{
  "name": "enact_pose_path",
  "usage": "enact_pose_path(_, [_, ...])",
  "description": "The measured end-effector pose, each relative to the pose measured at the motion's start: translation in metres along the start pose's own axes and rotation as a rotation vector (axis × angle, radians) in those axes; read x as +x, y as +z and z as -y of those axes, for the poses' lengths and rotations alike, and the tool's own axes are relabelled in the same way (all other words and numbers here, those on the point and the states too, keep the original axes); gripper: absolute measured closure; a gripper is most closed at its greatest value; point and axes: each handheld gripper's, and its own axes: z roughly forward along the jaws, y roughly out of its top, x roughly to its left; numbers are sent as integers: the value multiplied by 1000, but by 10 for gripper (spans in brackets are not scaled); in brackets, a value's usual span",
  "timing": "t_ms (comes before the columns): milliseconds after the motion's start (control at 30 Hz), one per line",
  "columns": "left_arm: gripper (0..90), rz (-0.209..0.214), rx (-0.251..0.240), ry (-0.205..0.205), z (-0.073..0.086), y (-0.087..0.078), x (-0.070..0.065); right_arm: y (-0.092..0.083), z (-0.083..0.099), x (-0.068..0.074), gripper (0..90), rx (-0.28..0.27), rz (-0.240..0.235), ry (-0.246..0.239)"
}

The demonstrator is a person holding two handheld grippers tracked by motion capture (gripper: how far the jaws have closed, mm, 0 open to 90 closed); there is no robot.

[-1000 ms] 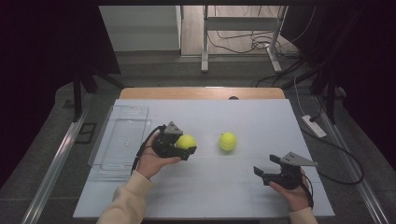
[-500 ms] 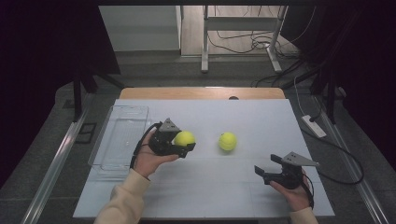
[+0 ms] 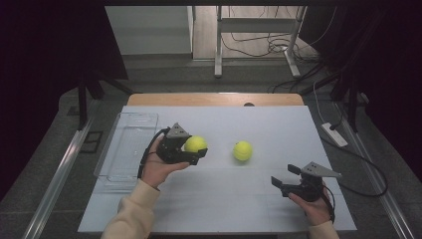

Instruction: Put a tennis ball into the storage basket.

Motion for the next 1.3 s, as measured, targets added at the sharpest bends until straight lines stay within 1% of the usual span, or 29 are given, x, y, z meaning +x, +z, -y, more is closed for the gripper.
enact_pose_path(67, [271,0,-10,-10,1,-2,2,1,0,-1,127,3,3,0])
enact_pose_path(133, [271,-4,-12,-21,1,-2,4,1,2,0,127,5,-1,13])
enact_pose_path(233, [271,-9,-18,-24,1,-3,5,1,1,0,128,5,2,8])
enact_pose_path(300, [271,-6,-36,-29,1,-5,5,1,2,-1,127,6,3,9])
enact_pose_path(467, [271,-5,-54,-39,1,-7,6,0,2,-2,128,4,8,10])
enact_pose_path(533, [271,-16,-78,-49,1,-10,7,-1,3,-2,129,6,14,15])
enact_pose_path(567, [272,-16,-78,-49,1,-10,7,-1,3,-2,129,6,14,15])
enact_pose_path(667, [271,-39,-98,-52,2,-14,9,1,2,-2,129,6,16,11])
enact_pose_path(700, [271,-40,-105,-51,3,-15,9,2,2,-2,129,7,14,7])
enact_pose_path(800, [271,-24,-127,-73,5,-20,12,2,1,-1,130,8,15,1])
enact_pose_path(933, [271,-25,-140,-66,8,-28,14,3,0,1,130,8,14,-1])
enact_pose_path(1033, [271,-21,-148,-70,9,-34,20,4,1,1,130,12,15,-3])
enact_pose_path(1300, [271,-24,-160,-79,7,-40,27,4,1,1,129,14,25,-2])
